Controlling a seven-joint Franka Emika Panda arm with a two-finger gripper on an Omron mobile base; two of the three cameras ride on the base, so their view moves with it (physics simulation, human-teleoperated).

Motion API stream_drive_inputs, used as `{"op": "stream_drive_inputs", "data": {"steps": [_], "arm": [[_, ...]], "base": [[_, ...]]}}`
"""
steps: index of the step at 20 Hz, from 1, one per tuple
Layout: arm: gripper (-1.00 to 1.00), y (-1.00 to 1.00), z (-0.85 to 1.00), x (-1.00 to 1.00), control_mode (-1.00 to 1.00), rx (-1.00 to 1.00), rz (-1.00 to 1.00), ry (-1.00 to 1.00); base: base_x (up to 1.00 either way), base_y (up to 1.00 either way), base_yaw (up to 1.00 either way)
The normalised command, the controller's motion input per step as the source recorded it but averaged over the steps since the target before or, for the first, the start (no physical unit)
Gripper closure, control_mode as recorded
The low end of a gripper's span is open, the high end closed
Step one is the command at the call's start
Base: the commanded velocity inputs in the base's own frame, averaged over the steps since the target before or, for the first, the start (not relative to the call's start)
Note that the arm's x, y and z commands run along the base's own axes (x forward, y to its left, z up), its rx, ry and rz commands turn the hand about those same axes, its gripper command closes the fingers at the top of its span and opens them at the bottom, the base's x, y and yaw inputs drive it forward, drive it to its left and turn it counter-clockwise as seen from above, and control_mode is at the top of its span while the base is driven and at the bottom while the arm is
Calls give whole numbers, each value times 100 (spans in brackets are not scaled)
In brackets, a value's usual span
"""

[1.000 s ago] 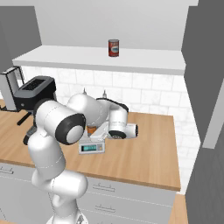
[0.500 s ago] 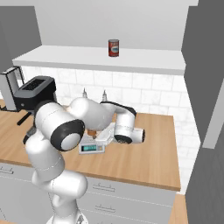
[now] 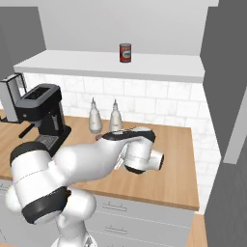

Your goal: Pick the jam and place it on the digital scale for weighing, and close the cabinet.

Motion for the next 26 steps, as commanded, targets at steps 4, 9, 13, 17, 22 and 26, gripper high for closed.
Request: {"op": "stream_drive_inputs", "data": {"steps": [4, 9, 13, 17, 22, 26], "arm": [[-100, -21, 76, -51, -100, 0, -22, -35], [-100, -63, 67, -14, -100, 0, -28, -37], [-100, -80, 51, -4, -100, 0, -28, -35], [-100, -89, 46, -6, -100, 0, -28, -29], [-100, -95, 41, -21, -100, 0, -23, -33], [-100, -78, 15, -11, -100, -5, -29, -43]], "base": [[0, 0, 0], [0, 0, 0], [0, 0, 0], [0, 0, 0], [0, 0, 0], [0, 0, 0]]}}
